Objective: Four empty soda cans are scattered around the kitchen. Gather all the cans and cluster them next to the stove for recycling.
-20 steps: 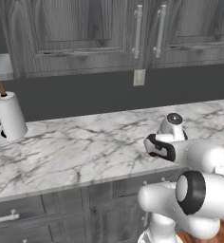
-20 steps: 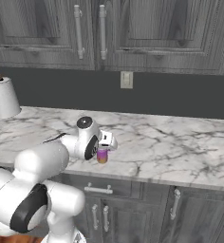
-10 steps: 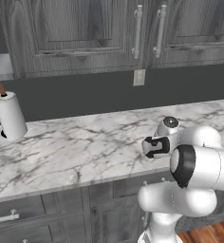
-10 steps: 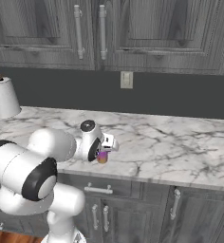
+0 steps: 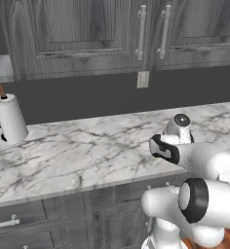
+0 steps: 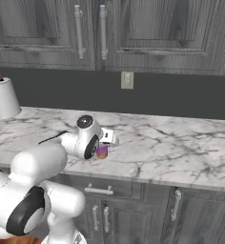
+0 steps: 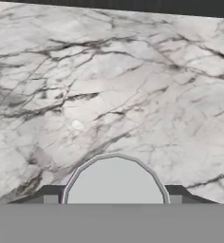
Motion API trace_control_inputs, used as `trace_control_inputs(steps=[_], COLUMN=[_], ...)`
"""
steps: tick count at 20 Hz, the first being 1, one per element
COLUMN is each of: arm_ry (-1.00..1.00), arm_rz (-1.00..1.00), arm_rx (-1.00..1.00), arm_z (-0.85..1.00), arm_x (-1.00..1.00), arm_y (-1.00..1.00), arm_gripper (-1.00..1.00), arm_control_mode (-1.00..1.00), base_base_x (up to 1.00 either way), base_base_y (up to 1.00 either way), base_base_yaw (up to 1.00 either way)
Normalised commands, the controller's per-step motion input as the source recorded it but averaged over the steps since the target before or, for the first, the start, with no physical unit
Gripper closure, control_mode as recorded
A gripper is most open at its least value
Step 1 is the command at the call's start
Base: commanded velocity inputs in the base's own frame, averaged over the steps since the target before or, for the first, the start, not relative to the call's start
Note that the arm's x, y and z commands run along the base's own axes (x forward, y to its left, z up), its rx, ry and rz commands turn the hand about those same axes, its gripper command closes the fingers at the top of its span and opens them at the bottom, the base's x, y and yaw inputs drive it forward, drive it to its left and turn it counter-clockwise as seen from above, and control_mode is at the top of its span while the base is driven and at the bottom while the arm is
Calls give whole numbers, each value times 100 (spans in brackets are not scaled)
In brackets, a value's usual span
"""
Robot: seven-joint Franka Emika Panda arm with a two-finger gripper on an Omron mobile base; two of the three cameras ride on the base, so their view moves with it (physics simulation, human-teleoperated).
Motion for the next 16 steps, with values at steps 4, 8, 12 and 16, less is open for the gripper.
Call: trace_control_inputs(steps=[4, 8, 12, 16], arm_ry=[-1, 2, 3, 0], arm_rz=[0, 0, 0, 0], arm_rx=[0, 1, 4, 6], arm_z=[100, 97, 78, 74], arm_x=[-82, -100, -100, -100], arm_y=[23, 36, 9, 0], arm_gripper=[100, 100, 100, 100], arm_control_mode=[-100, -100, -100, -100], base_base_x=[0, 0, 0, 0], base_base_y=[0, 0, 0, 0], base_base_yaw=[0, 0, 0, 0])
